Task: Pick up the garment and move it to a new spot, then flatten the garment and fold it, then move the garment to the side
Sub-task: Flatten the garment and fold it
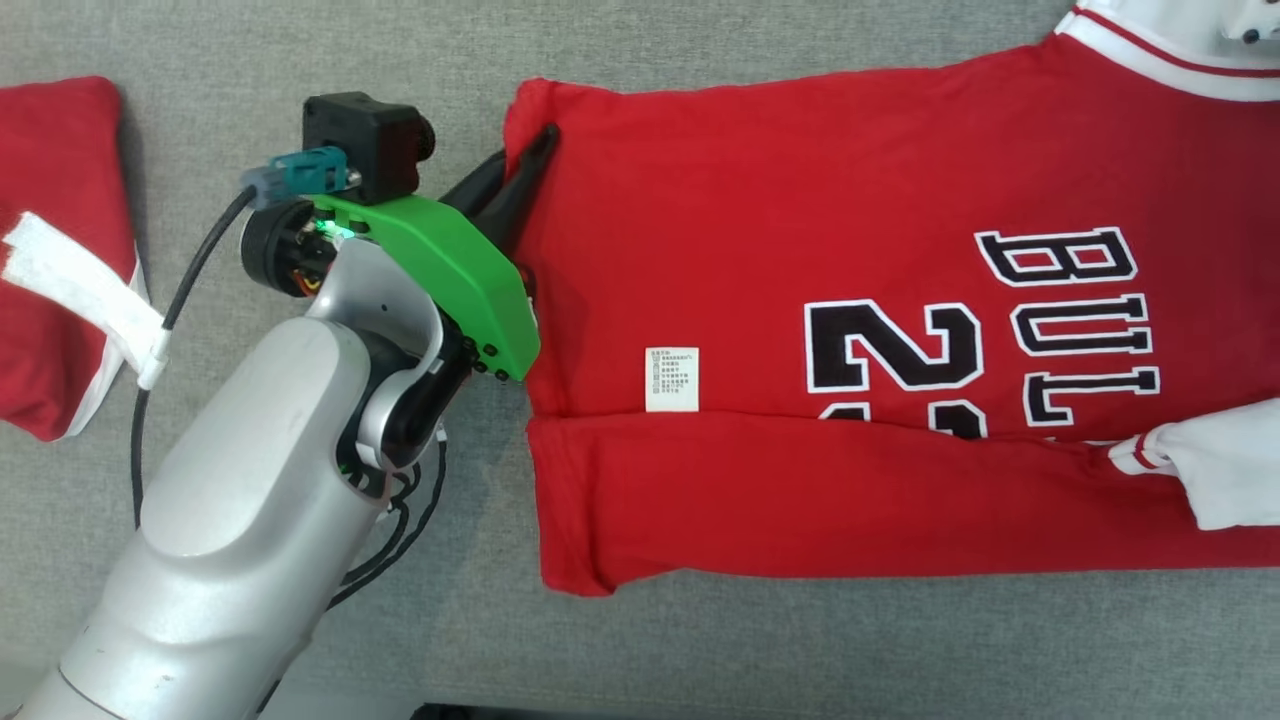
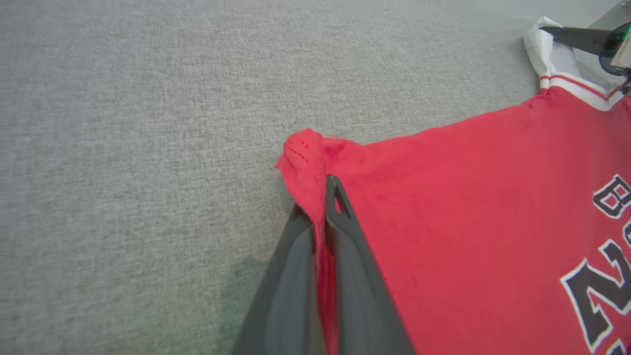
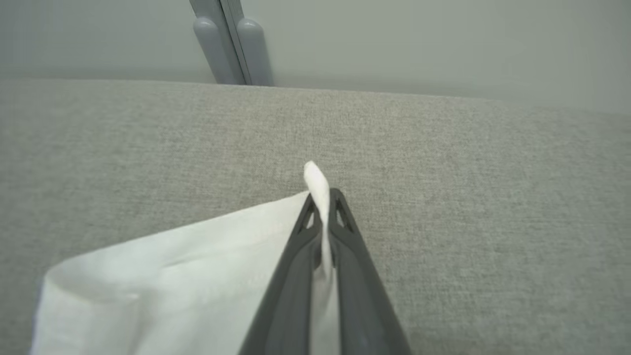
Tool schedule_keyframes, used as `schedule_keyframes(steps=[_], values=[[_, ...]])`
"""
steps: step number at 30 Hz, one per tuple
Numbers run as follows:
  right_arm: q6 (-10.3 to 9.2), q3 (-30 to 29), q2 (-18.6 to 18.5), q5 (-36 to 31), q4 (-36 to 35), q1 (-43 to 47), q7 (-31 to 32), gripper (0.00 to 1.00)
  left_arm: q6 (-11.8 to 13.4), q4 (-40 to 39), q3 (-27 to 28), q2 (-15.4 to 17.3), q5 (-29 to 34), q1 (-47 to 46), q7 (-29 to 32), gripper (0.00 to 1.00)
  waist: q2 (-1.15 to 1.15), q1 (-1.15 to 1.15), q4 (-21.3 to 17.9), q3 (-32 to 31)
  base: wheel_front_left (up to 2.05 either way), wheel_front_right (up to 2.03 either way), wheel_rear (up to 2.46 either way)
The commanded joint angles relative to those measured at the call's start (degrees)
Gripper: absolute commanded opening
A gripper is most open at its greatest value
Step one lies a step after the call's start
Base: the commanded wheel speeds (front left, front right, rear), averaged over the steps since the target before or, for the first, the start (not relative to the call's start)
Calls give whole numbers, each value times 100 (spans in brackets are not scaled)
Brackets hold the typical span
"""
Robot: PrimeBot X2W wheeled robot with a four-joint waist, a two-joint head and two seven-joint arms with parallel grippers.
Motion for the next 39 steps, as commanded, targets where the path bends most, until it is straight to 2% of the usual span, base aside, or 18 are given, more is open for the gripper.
schedule_keyframes(steps=[1,7,14,19,22,28,39], values=[[-10,19,46,152,-122,-10,-146,0,23,-32,38,53,76,-80,-64,0,0,-1,-117,-122,0,0,0],[-10,387,-43,1003,-870,524,-521,0,117,-248,147,219,27,299,-252,0,0,-1,-445,-467,0,0,0],[-10,396,-396,1994,-2390,2065,-525,0,233,-800,289,577,-84,1027,-486,0,0,-1,-852,-883,0,0,0],[-10,92,-321,2273,-3299,3219,-361,0,357,-1094,421,819,-219,1682,-658,0,0,-1,-1132,-1199,0,0,0],[-10,-31,-100,2351,-3667,3805,-243,0,433,-1214,443,921,-243,2044,-767,0,0,-1,-1279,-1345,0,0,0],[-10,-158,317,2341,-4057,4537,-70,0,606,-1527,537,1061,-404,2736,-929,0,0,-1,-1466,-1479,0,0,0],[-10,-255,545,2111,-3924,4854,70,0,731,-1774,531,1146,-513,3233,-980,0,0,-1,-1440,-1581,0,0,0]])
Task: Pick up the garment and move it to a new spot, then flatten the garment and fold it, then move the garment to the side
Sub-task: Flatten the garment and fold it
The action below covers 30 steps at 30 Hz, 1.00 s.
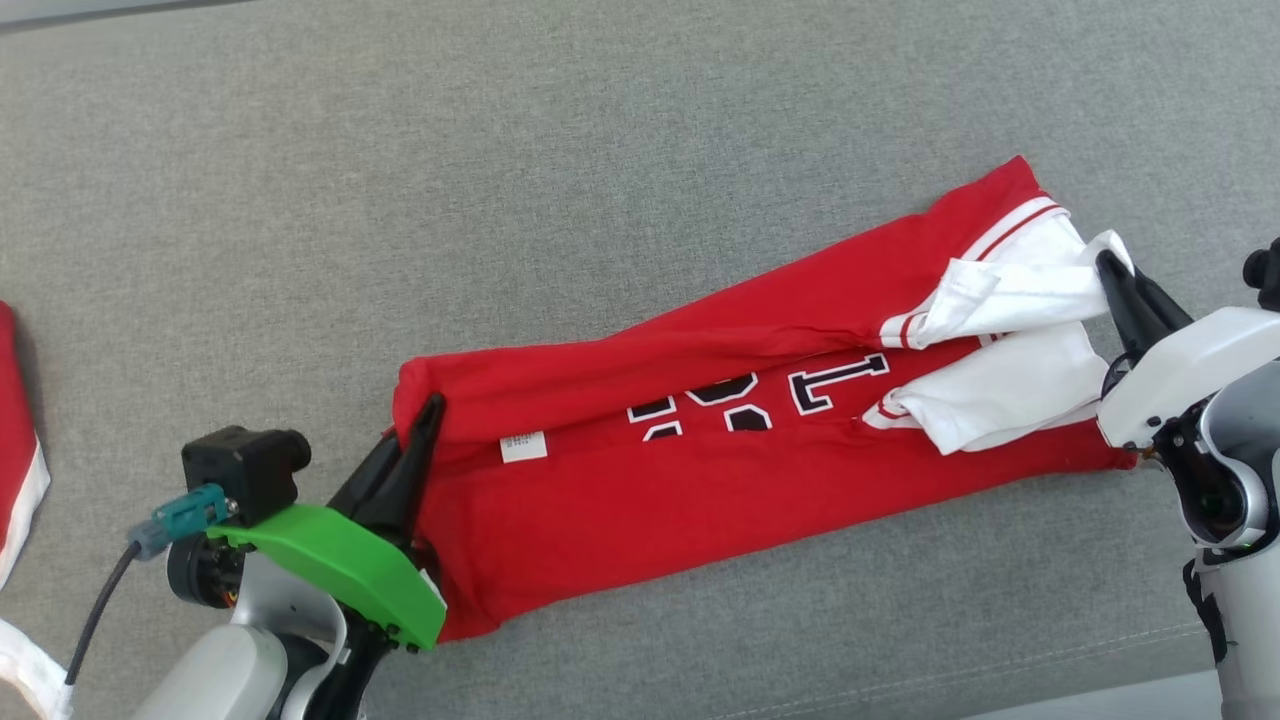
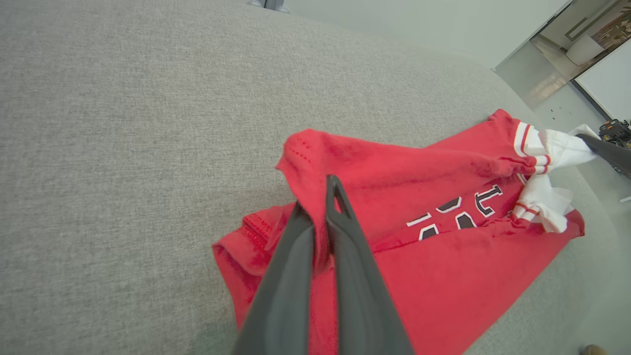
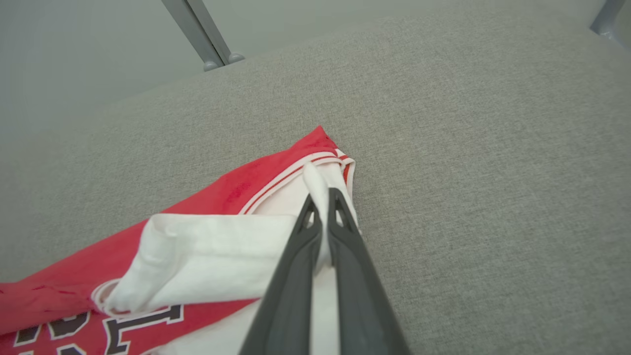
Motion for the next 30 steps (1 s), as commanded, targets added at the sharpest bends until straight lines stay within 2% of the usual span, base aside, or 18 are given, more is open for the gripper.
schedule_keyframes(steps=[1,2,3,4,7,10,14,19,23,28,30], values=[[-7,-2,18,-61,49,99,37,0,24,31,-37,19,-39,138,-10,22,0,0,37,-35,0,0,0],[-7,29,7,-62,78,134,72,33,-8,64,-91,11,-25,181,4,56,0,0,54,-56,0,0,0],[-7,67,-9,-63,82,150,81,72,-53,85,-141,8,-21,210,6,93,0,0,63,-69,0,0,0],[-7,86,-41,-82,109,167,125,100,-61,129,-151,2,-1,241,-46,100,0,0,73,-89,0,0,0],[-7,170,-142,-63,117,229,264,100,2,239,-218,48,302,351,-294,100,0,0,97,-171,0,0,0],[-7,72,-219,-3,69,133,377,100,330,306,-187,67,769,570,-845,100,0,0,91,-243,0,0,0],[-7,11,-272,-149,299,-33,609,100,695,269,-41,-173,1128,852,-1612,100,0,0,171,-289,0,0,0],[-7,25,-281,-449,1003,-287,858,100,859,273,126,-592,1709,996,-1857,100,0,0,361,-270,0,0,0],[-7,-74,-271,-779,1794,-474,881,100,735,165,428,-1094,2338,1159,-1853,100,0,0,561,-268,0,0,0],[-7,-144,-83,-765,2520,-575,789,100,334,252,898,-1599,2777,1444,-1857,100,0,0,728,-293,0,0,0],[-2,-207,38,-596,2661,-663,628,0,176,303,1106,-1764,2896,1556,-1856,100,0,0,748,-336,0,0,0]])
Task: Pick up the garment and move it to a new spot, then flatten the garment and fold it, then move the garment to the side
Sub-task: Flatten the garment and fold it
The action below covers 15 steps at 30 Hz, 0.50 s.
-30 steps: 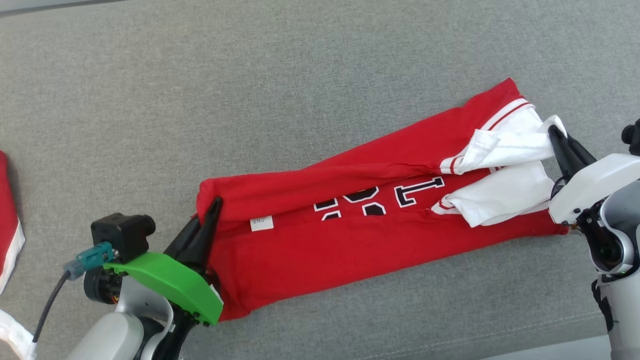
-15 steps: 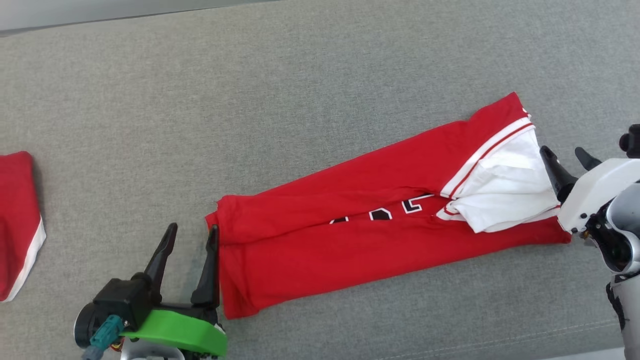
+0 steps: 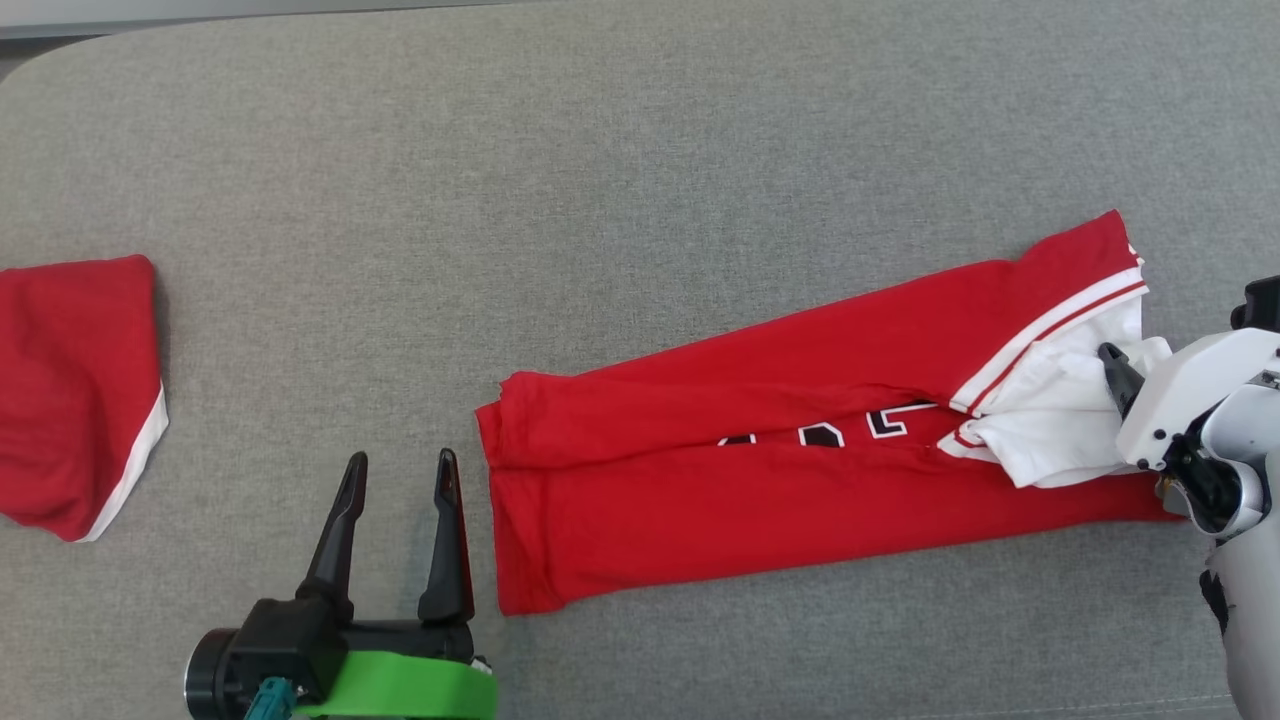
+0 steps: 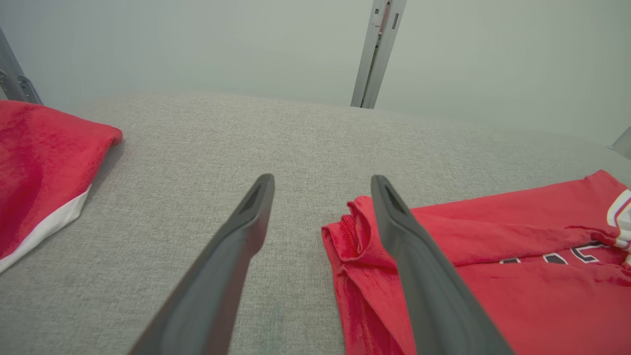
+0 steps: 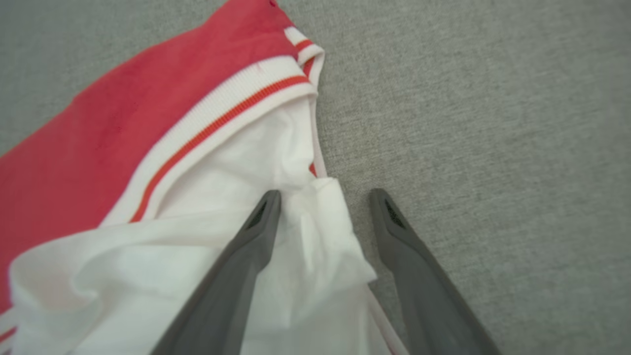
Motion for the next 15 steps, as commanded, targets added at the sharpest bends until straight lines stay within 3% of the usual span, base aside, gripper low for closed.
schedule_keyframes(steps=[1,6,15], values=[[7,97,181,143,188,26,-13,0,-111,6,155,-99,135,132,-16,100,0,0,34,-69,0,0,0],[2,25,7,511,271,-166,-400,0,-475,101,613,-418,385,338,-16,100,0,0,3,-241,0,0,0],[-2,-400,-1105,483,242,-352,-827,0,-942,334,1123,-704,602,695,-16,100,0,0,-11,-761,0,0,0]])
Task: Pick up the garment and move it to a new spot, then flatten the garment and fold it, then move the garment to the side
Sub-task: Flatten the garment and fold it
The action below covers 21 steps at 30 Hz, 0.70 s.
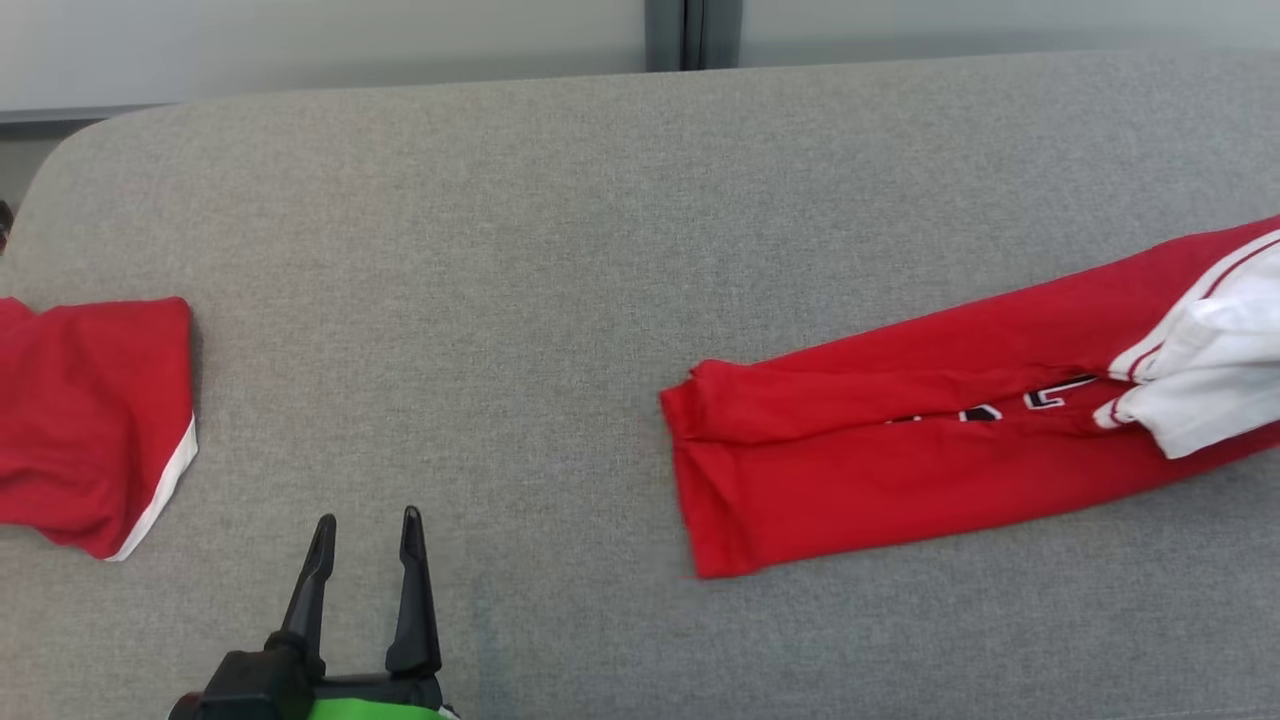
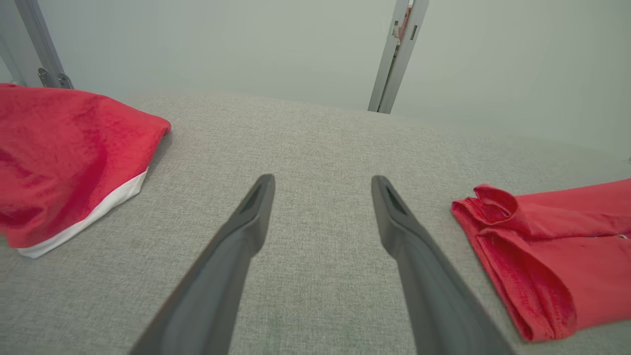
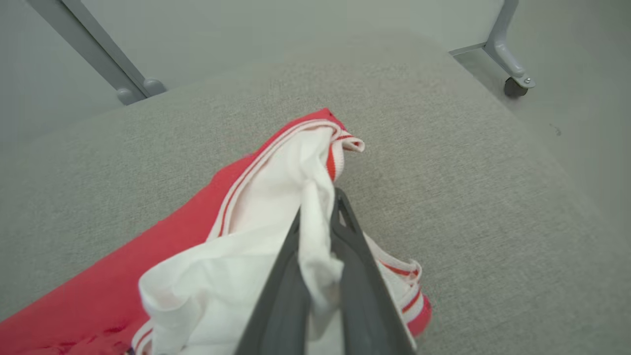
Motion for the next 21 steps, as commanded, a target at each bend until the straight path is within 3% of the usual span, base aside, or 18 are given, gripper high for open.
schedule_keyframes(steps=[1,4,9,15,21], values=[[-9,-17,-123,-19,-100,-108,-17,0,-48,-28,59,-18,84,95,-15,100,-1,0,5,-184,0,0,0],[-8,199,-293,85,-446,-97,123,0,-108,-21,151,-36,76,163,-15,100,-1,0,8,-265,0,0,0],[-8,1133,-267,631,-1472,156,574,0,-17,-101,130,-41,-114,160,-16,100,-1,0,-27,-271,0,0,0],[-6,2323,36,1119,-2504,777,1089,0,27,-80,44,-40,-160,95,-16,100,-1,0,-39,-267,0,0,0],[-5,2671,675,931,-2696,1275,777,0,73,-72,61,-40,-197,53,-16,100,-1,0,-31,-278,0,0,0]])
